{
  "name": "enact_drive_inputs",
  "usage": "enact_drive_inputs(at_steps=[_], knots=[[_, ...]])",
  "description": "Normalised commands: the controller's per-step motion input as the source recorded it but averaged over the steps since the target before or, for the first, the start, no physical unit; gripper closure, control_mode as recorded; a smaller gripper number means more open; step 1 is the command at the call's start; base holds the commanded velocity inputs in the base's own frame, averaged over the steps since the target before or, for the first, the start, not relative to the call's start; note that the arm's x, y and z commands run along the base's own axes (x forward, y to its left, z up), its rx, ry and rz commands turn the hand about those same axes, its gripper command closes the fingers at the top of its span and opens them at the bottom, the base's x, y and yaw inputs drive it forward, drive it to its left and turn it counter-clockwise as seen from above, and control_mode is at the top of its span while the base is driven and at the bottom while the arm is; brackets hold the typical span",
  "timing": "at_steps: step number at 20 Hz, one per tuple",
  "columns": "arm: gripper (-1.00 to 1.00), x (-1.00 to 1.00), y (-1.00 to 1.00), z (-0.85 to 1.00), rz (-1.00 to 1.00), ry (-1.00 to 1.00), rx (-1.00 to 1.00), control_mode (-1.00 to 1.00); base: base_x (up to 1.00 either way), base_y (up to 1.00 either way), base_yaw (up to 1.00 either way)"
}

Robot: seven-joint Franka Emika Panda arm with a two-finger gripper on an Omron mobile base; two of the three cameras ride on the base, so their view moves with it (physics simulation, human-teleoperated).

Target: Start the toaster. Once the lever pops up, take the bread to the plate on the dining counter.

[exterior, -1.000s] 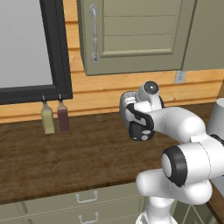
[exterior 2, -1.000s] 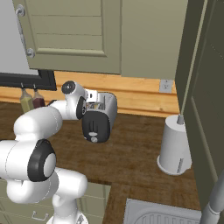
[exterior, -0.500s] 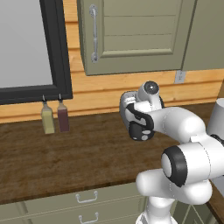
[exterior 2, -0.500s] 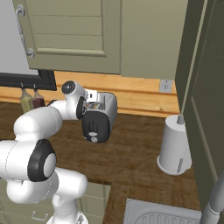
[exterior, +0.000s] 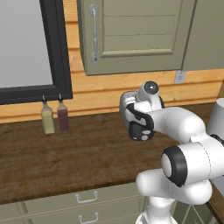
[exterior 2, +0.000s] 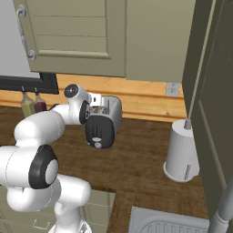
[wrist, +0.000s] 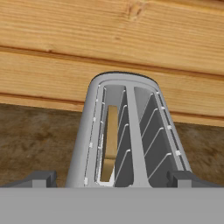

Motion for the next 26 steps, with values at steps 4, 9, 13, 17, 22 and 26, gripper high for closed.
enact_drive_inputs(at_steps=[4, 9, 13, 17, 22, 26], knots=[[-1.0, 0.0, 0.0, 0.0, 0.0, 0.0, 0.0, -1.0, 0.0, 0.0, 0.0], [-1.0, 0.0, 0.0, 0.0, 0.0, 0.0, 0.0, -1.0, 0.0, 0.0, 0.0], [-1.0, 0.0, 0.0, 0.0, 0.0, 0.0, 0.0, -1.0, 0.0, 0.0, 0.0], [-1.0, 0.0, 0.0, 0.0, 0.0, 0.0, 0.0, -1.0, 0.0, 0.0, 0.0], [-1.0, 0.0, 0.0, 0.0, 0.0, 0.0, 0.0, -1.0, 0.0, 0.0, 0.0], [-1.0, 0.0, 0.0, 0.0, 0.0, 0.0, 0.0, -1.0, 0.0, 0.0, 0.0]])
